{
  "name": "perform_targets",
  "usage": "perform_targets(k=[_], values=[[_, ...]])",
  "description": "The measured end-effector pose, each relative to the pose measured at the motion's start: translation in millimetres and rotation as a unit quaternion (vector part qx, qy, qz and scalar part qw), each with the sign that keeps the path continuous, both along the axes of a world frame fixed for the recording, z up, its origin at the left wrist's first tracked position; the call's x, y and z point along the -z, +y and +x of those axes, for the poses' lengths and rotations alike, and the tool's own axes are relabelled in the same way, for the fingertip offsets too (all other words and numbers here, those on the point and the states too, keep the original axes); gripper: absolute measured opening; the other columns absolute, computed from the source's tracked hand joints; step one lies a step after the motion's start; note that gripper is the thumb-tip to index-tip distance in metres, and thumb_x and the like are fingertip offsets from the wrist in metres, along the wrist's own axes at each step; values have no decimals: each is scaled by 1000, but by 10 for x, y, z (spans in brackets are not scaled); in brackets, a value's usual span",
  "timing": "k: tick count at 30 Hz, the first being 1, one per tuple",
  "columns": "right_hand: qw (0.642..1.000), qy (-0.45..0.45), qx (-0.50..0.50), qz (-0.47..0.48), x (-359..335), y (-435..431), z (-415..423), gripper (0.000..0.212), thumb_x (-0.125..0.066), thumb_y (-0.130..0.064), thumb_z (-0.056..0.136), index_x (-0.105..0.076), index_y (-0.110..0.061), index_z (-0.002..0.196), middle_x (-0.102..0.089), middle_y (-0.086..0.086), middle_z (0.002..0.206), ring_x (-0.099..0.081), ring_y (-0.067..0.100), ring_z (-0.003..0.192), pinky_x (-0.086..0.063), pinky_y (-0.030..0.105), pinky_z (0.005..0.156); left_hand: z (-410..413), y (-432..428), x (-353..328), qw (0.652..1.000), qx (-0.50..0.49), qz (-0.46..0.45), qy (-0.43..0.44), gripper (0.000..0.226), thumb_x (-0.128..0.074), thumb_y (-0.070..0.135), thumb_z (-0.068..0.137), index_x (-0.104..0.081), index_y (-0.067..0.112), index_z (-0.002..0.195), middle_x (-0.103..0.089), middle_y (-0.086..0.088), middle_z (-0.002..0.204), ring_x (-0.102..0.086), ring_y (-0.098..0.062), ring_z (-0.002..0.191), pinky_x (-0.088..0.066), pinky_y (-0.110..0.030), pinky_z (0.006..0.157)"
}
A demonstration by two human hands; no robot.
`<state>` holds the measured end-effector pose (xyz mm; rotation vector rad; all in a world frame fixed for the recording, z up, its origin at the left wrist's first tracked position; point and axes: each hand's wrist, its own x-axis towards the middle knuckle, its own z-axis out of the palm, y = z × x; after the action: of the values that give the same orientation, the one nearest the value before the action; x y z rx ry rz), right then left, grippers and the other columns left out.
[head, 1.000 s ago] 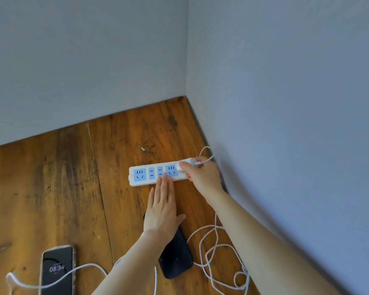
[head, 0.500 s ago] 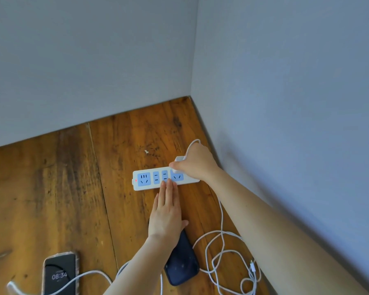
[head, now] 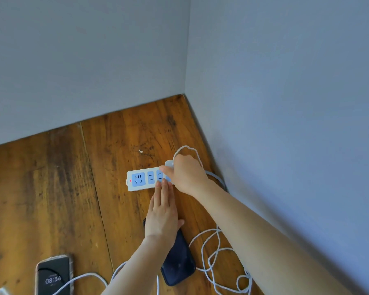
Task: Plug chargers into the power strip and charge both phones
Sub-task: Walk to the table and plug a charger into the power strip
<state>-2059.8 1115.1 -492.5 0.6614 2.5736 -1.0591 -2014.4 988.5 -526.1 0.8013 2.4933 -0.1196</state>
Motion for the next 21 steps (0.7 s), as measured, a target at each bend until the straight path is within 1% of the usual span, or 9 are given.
perform_targets(k=[2, 3, 5, 8, 10, 14, 17, 19, 21], values=[[1000, -8, -3, -14, -9, 10, 32, 37, -50, -43, 94, -58, -8, 102, -71, 9, 107, -68, 19, 77, -43, 15, 50, 6, 0, 7, 1000, 0, -1, 1, 98, -51, 47, 92, 18, 5, 147, 17, -17, 159, 19, -34, 144, 4, -43, 115], [1000, -9, 1, -17, -16, 18, 43, 37, -50, -43, 94, -58, -8, 103, -70, 9, 108, -68, 19, 79, -45, 15, 51, 7, 2, 9, 1000, -2, -1, 0, 98, -51, 47, 91, 19, 5, 147, 17, -17, 159, 19, -34, 144, 4, -43, 116], [1000, -5, 15, -20, -29, 30, 59, 34, -54, -42, 92, -59, -10, 101, -71, 8, 107, -67, 17, 75, -49, 16, 53, 8, 7, 7, 1000, -7, 0, -3, 99, -52, 47, 91, 19, 5, 146, 18, -16, 159, 20, -34, 144, 2, -42, 116], [999, 2, 32, -20, -46, 30, 61, 32, -59, -42, 90, -61, -11, 97, -72, 7, 104, -67, 16, 71, -49, 16, 52, 5, 12, -2, 1000, -6, -1, -2, 99, -52, 47, 91, 18, 5, 147, 17, -16, 159, 19, -34, 145, 3, -42, 116], [999, 1, 37, -13, -61, 17, 54, 32, -60, -42, 89, -60, -12, 97, -72, 7, 104, -68, 17, 72, -50, 17, 54, 2, 14, -9, 1000, -3, -1, -1, 99, -52, 47, 91, 17, 5, 147, 16, -16, 160, 18, -34, 145, 5, -42, 115], [1000, 0, 22, 22, -57, -71, 12, 29, -63, -39, 87, -58, -11, 96, -71, 8, 104, -69, 20, 80, -56, 25, 64, 2, 11, -14, 1000, -5, 4, 1, 99, -55, 47, 89, 13, 7, 150, 10, -15, 161, 15, -33, 146, 7, -41, 114], [999, 2, 29, 23, -50, -87, -2, 31, -64, -39, 87, -59, -11, 100, -71, 9, 105, -69, 22, 80, -59, 28, 68, -6, 0, -6, 1000, -4, 7, 5, 100, -55, 48, 89, 12, 9, 151, 10, -14, 161, 16, -33, 146, 9, -40, 110], [999, -4, 33, 22, -45, -87, 14, 33, -63, -40, 87, -59, -11, 102, -71, 9, 107, -69, 23, 82, -60, 31, 71, -3, -11, 1, 1000, -2, 5, 3, 100, -55, 49, 89, 13, 8, 151, 11, -13, 161, 16, -32, 146, 8, -40, 112], [999, -4, 31, 32, -45, -86, 9, 33, -64, -40, 87, -60, -10, 102, -71, 9, 107, -69, 23, 82, -60, 32, 70, -8, -17, 8, 1000, -1, 3, 5, 100, -54, 50, 89, 13, 8, 151, 10, -13, 161, 15, -33, 146, 5, -41, 114]])
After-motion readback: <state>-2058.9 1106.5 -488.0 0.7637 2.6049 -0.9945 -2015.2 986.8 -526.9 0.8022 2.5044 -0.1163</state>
